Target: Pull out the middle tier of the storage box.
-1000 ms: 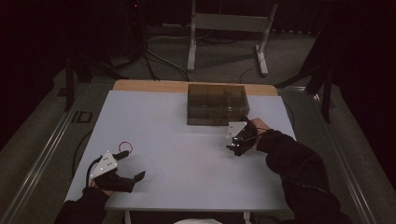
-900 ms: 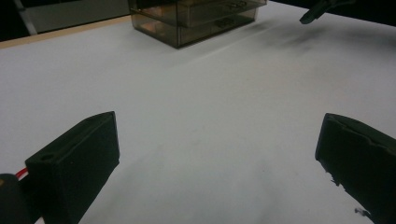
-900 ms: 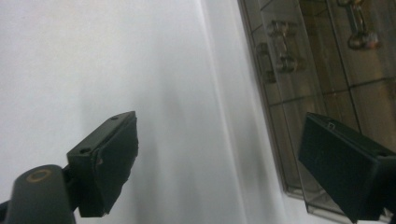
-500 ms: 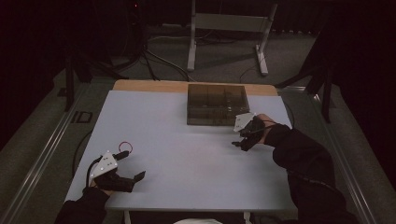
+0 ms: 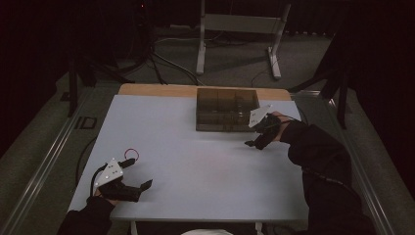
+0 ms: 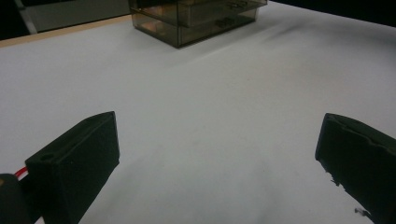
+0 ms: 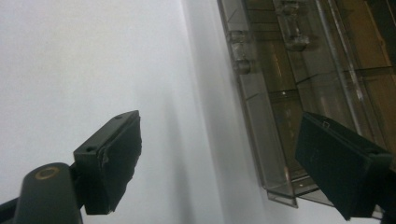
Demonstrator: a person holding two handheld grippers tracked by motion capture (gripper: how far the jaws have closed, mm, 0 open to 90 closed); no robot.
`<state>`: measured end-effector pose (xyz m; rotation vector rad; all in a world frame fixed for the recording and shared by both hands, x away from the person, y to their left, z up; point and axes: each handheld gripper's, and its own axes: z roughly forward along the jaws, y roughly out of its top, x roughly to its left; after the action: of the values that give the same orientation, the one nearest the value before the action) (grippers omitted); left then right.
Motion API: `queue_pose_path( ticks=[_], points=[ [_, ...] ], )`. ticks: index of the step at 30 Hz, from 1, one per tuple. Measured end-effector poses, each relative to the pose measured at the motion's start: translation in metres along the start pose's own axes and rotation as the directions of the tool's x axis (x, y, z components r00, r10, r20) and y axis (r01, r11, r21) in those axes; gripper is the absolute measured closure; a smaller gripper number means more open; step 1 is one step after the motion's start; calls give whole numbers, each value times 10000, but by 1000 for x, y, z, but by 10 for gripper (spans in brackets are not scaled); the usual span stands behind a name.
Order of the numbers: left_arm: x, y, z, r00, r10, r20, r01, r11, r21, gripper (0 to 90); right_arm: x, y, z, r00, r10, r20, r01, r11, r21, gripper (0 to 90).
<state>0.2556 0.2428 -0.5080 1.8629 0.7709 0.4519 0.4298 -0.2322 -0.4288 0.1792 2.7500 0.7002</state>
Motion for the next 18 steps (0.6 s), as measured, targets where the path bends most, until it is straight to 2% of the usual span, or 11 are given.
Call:
queue_pose_path(
  ticks=[6,12,14,15,16,18],
  points=[
    [0,0,0,10000,-9,2,9,10000,-15,12,-12,3,1,9995,161,-279,-163,9998,-96,164],
    [0,0,1,10000,-14,22,14,10000,-3,12,-18,6,8,9989,26,-459,-11,9995,331,206],
    [0,0,1,10000,-4,37,4,10000,-3,12,-19,7,9,9996,-30,-281,40,9994,356,275],
    [0,-1,1,10000,12,34,-12,10000,43,12,-18,8,10,10000,-80,54,79,9995,306,343],
    [0,-1,1,10000,26,46,-26,10000,64,13,-19,8,12,9996,-213,182,207,9993,324,375],
    [0,0,1,10000,26,38,-26,10000,-5,12,-21,9,16,9993,-273,269,264,9991,339,450]
  ],
)
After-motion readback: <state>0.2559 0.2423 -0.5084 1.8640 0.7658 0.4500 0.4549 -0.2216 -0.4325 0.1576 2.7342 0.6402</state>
